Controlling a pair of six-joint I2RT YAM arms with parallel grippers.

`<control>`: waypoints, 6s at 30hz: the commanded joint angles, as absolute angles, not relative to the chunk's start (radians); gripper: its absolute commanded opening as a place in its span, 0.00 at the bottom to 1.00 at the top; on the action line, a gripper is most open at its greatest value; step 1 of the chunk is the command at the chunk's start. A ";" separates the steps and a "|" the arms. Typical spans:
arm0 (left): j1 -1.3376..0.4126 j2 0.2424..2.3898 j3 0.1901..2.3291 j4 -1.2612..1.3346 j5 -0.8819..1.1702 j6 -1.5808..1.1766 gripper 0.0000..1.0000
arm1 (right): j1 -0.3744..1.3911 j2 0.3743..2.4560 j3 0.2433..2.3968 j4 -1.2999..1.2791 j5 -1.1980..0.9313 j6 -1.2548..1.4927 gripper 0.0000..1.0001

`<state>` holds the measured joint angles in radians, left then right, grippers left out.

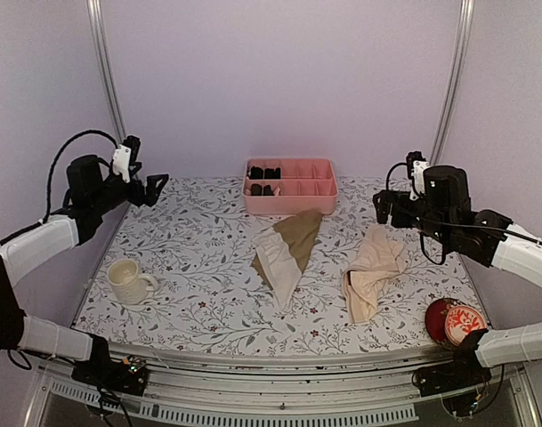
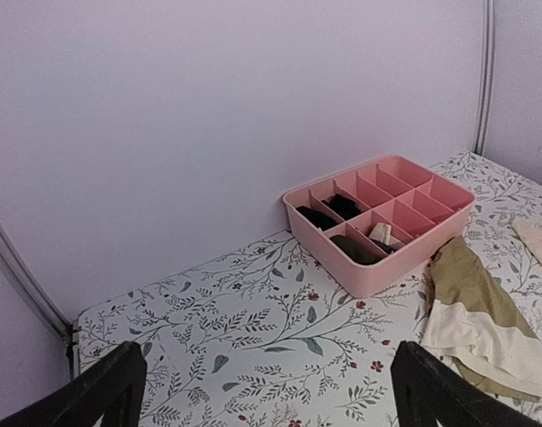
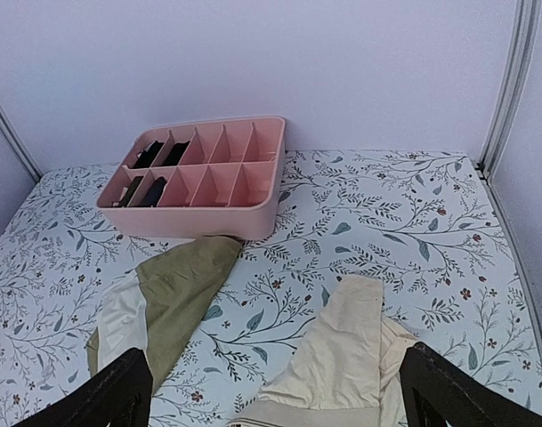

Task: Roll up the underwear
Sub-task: Pick up the underwear from the center of the board, then pass from the left arm to the right, then pick up the underwear from the center of the board.

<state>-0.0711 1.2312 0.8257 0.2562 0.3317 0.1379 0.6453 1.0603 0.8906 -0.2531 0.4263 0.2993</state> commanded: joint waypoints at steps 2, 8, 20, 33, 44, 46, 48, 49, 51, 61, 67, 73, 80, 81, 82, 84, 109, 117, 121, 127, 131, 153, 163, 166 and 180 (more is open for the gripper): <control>-0.053 1.295 0.778 0.323 0.524 0.101 0.98 | 0.679 1.011 0.888 -0.189 0.454 0.280 0.99; -0.083 1.373 0.794 0.271 0.632 0.111 0.99 | 0.692 0.989 0.842 -0.111 0.345 0.232 0.99; -0.360 1.697 1.078 0.035 0.620 0.172 0.98 | 0.698 1.138 0.781 -0.076 0.261 0.235 0.99; -0.516 2.151 1.490 -0.233 0.461 0.109 0.95 | 0.698 1.086 0.681 -0.018 0.270 0.237 0.99; -0.542 2.227 1.523 -0.223 0.364 0.083 0.87 | 0.698 1.114 0.672 -0.002 0.272 0.230 0.99; -0.539 2.220 1.514 -0.213 0.373 0.079 0.86 | 0.698 1.121 0.673 -0.001 0.273 0.228 0.99; -0.532 2.209 1.508 -0.207 0.376 0.073 0.87 | 0.698 1.125 0.673 0.000 0.275 0.224 0.99; -0.527 2.202 1.507 -0.205 0.376 0.068 0.89 | 0.698 1.127 0.672 0.001 0.275 0.223 0.99; -0.512 2.189 1.501 -0.193 0.378 0.058 0.92 | 0.698 1.130 0.674 0.003 0.275 0.220 0.99; -0.475 2.276 1.580 -0.279 0.470 0.027 0.77 | 0.698 1.142 0.678 0.005 0.276 0.217 0.99; -0.480 2.320 1.619 -0.329 0.505 0.037 0.67 | 0.698 1.147 0.680 0.003 0.278 0.213 0.99; -0.485 2.342 1.633 -0.346 0.502 0.036 0.53 | 0.698 1.149 0.681 0.003 0.278 0.213 0.99; -0.486 2.342 1.631 -0.357 0.489 0.028 0.40 | 0.698 1.161 0.684 0.001 0.280 0.208 0.99; -0.486 2.342 1.631 -0.359 0.489 0.024 0.38 | 0.699 1.163 0.686 0.000 0.279 0.208 0.99; -0.487 2.342 1.629 -0.360 0.493 0.023 0.35 | 0.698 1.166 0.687 0.000 0.279 0.207 0.99; -0.489 2.341 1.628 -0.364 0.498 0.020 0.30 | 0.699 1.171 0.689 0.000 0.278 0.206 0.99; -0.550 1.997 1.543 -0.342 0.762 -0.066 0.00 | 1.092 1.503 0.793 0.450 0.593 -0.227 0.99; -0.561 1.977 1.483 -0.278 0.795 -0.105 0.00 | 1.143 1.758 0.986 0.505 0.738 -0.231 0.99; -0.561 1.976 1.466 -0.257 0.815 -0.116 0.00 | 1.148 1.868 1.098 0.504 0.784 -0.209 0.99; -0.561 1.933 1.448 -0.228 0.832 -0.128 0.00 | 1.149 2.007 1.202 0.511 0.877 -0.187 0.99; -0.561 1.913 1.430 -0.201 0.840 -0.137 0.00 | 1.148 2.060 1.269 0.520 0.927 -0.186 0.91; -0.556 1.853 1.399 -0.143 0.879 -0.153 0.30 | 1.148 1.924 1.130 0.651 0.920 -0.281 0.01; -0.512 1.772 1.293 -0.084 0.865 0.101 0.98 | 1.142 1.572 0.871 0.494 0.612 -0.213 0.01; -0.526 1.798 1.279 -0.086 0.821 0.221 0.99 | 1.141 1.460 0.762 0.466 0.551 -0.136 0.01; -0.874 1.720 1.016 0.089 0.269 0.606 0.98 | 1.068 1.271 0.524 0.248 0.548 0.205 0.01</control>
